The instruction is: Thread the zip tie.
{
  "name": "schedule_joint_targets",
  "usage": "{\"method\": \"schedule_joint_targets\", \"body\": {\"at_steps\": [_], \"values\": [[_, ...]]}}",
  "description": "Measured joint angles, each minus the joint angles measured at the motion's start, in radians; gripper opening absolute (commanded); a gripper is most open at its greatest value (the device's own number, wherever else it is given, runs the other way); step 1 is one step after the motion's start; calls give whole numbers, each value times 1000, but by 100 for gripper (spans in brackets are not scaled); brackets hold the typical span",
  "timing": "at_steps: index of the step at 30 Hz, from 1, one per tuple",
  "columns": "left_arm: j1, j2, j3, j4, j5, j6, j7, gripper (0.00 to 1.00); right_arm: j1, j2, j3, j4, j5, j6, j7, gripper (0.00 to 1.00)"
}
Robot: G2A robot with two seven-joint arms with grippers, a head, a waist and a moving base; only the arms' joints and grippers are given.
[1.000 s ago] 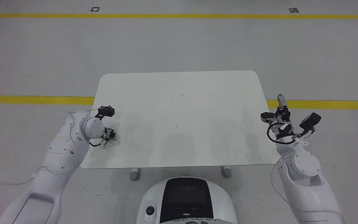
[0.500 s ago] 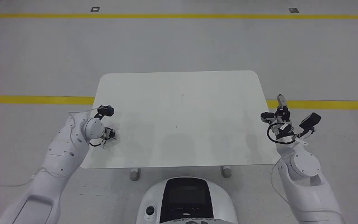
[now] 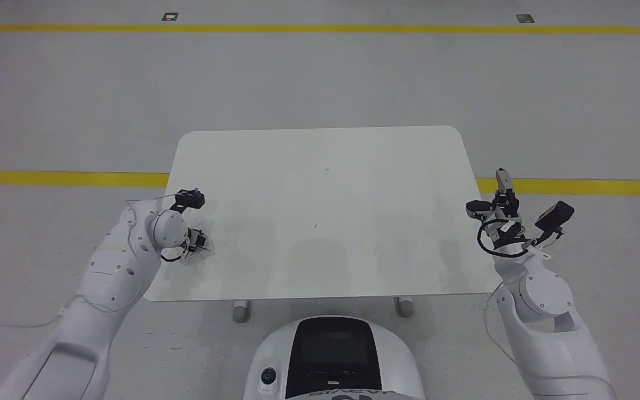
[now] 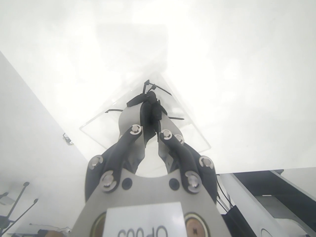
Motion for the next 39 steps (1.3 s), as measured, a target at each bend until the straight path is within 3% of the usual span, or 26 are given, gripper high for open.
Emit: {"method": "schedule_joint_targets", "body": {"at_steps": [7, 14, 16, 19, 25, 39], "values": [[11, 9, -10, -37, 5, 8, -11, 0, 0, 0, 0, 0, 0, 0, 0, 100], [47, 26, -42, -96, 20, 33, -20, 0, 0, 0, 0, 0, 0, 0, 0, 100], [52, 28, -45, -97, 21, 40, -18, 15, 0, 0, 0, 0, 0, 0, 0, 100], [54, 29, -43, -94, 17, 42, -16, 20, 0, 0, 0, 0, 0, 0, 0, 100], [44, 25, -29, -74, 8, 38, -14, 18, 0, 0, 0, 0, 0, 0, 0, 100], [4, 13, 10, 4, -23, 16, 2, 0, 0, 0, 0, 0, 0, 0, 0, 100]]}}
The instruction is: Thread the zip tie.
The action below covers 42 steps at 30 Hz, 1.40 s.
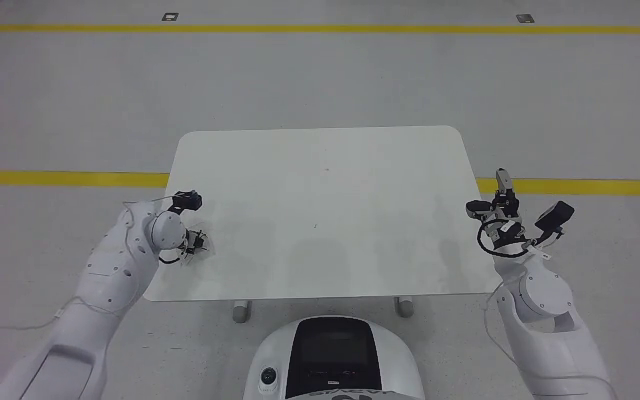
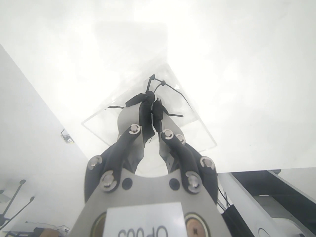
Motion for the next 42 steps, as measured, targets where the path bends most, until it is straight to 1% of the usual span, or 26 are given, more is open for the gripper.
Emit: {"method": "schedule_joint_targets", "body": {"at_steps": [5, 8, 10, 12, 16, 19, 23, 25, 32, 35, 38, 42], "values": [[-13, -3, 11, 19, -7, -4, 4, 0, 0, 0, 0, 0, 0, 0, 0, 100], [-14, -1, 11, 13, -7, -4, 2, 0, 0, 0, 0, 0, 0, 0, 0, 100], [-10, 2, 6, 0, -5, -2, -1, 0, 0, 0, 0, 0, 0, 0, 0, 100], [-2, 7, -3, -23, -2, 2, -8, 0, 0, 0, 0, 0, 0, 0, 0, 100], [25, 21, -28, -83, 5, 12, -31, 0, 0, 0, 0, 0, 0, 0, 0, 100], [52, 34, -53, -136, 12, 23, -53, 0, 0, 0, 0, 0, 0, 0, 0, 100], [96, 52, -93, -210, 20, 35, -84, 0, 0, 0, 0, 0, 0, 0, 0, 100], [116, 60, -113, -241, 24, 38, -95, 0, 0, 0, 0, 0, 0, 0, 0, 100], [207, 93, -214, -369, 26, 47, -118, 0, 0, 0, 0, 0, 0, 0, 0, 100], [246, 104, -254, -423, 18, 44, -123, 0, 0, 0, 0, 0, 0, 0, 0, 100], [281, 113, -292, -469, 3, 36, -122, 0, 0, 0, 0, 0, 0, 0, 0, 100], [319, 122, -334, -503, -20, 14, -115, 0, 0, 0, 0, 0, 0, 0, 0, 100]]}}
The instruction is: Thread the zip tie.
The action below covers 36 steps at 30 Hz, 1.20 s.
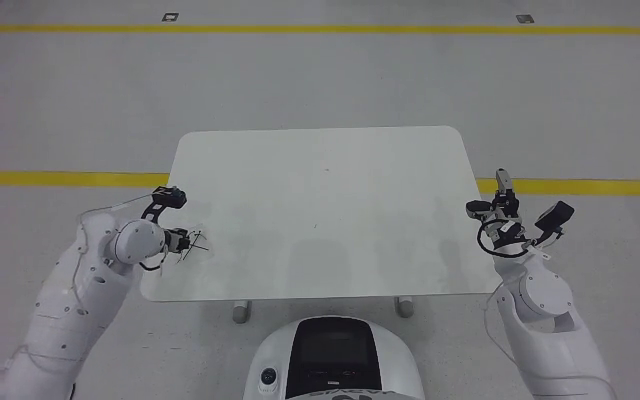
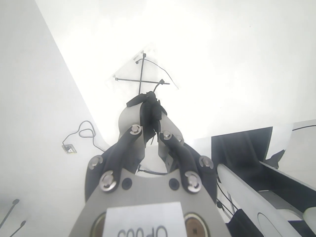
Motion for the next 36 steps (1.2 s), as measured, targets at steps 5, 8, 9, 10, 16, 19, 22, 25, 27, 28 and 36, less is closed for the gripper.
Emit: {"method": "schedule_joint_targets", "body": {"at_steps": [5, 8, 9, 10, 16, 19, 22, 25, 27, 28, 36], "values": [[23, 5, -23, -33, -10, -17, 12, 0, 0, 0, 0, 0, 0, 0, 0, 100], [23, 5, -22, -32, -9, -17, 12, 0, 0, 0, 0, 0, 0, 0, 0, 100], [23, 5, -22, -32, -9, -17, 12, 0, 0, 0, 0, 0, 0, 0, 0, 100], [23, 5, -22, -32, -9, -17, 12, 0, 0, 0, 0, 0, 0, 0, 0, 100], [27, 3, -17, -19, -25, -30, 42, 0, 0, 0, 0, 0, 0, 0, 0, 100], [22, 3, -21, -13, -33, -42, 89, 0, 0, 0, 0, 0, 0, 0, 0, 100], [25, 5, -32, -33, -30, -59, 128, 0, 0, 0, 0, 0, 0, 0, 0, 100], [36, 8, -44, -63, -20, -94, 167, 0, 0, 0, 0, 0, 0, 0, 0, 100], [46, 11, -53, -87, -9, -132, 200, 0, 0, 0, 0, 0, 0, 0, 0, 100], [52, 12, -58, -98, -10, -145, 213, 0, 0, 0, 0, 0, 0, 0, 0, 100], [82, 19, -95, -153, -53, -229, 278, 0, 0, 0, 0, 0, 0, 0, 0, 100]]}}
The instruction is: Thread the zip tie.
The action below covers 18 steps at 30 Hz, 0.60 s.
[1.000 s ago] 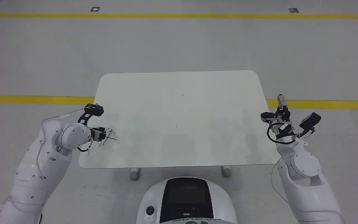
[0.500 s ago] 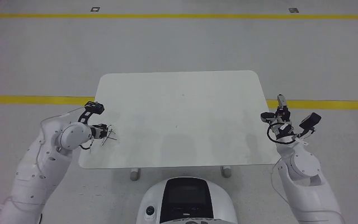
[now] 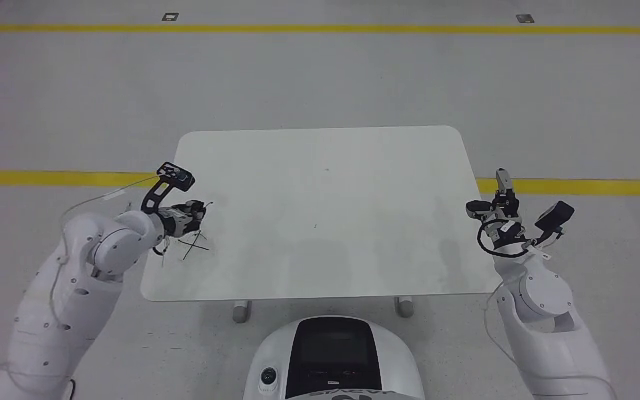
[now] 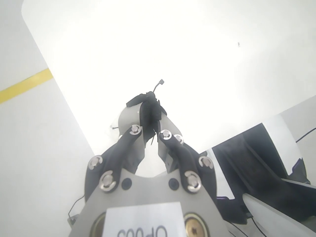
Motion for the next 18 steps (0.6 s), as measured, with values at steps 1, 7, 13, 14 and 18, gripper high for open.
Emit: {"method": "schedule_joint_targets", "body": {"at_steps": [1, 7, 13, 14, 18], "values": [[2, 1, -3, -4, -3, -2, -1, 0, 0, 0, 0, 0, 0, 0, 0, 100], [39, 9, -18, -44, 5, -42, 38, 0, 0, 0, 0, 0, 0, 0, 0, 100], [45, 11, -18, -48, 13, -40, 45, 0, 0, 0, 0, 0, 0, 0, 0, 100], [45, 11, -18, -48, 13, -40, 44, 0, 0, 0, 0, 0, 0, 0, 0, 100], [50, 10, -3, -62, 12, -40, 79, 0, 0, 0, 0, 0, 0, 0, 0, 100]]}}
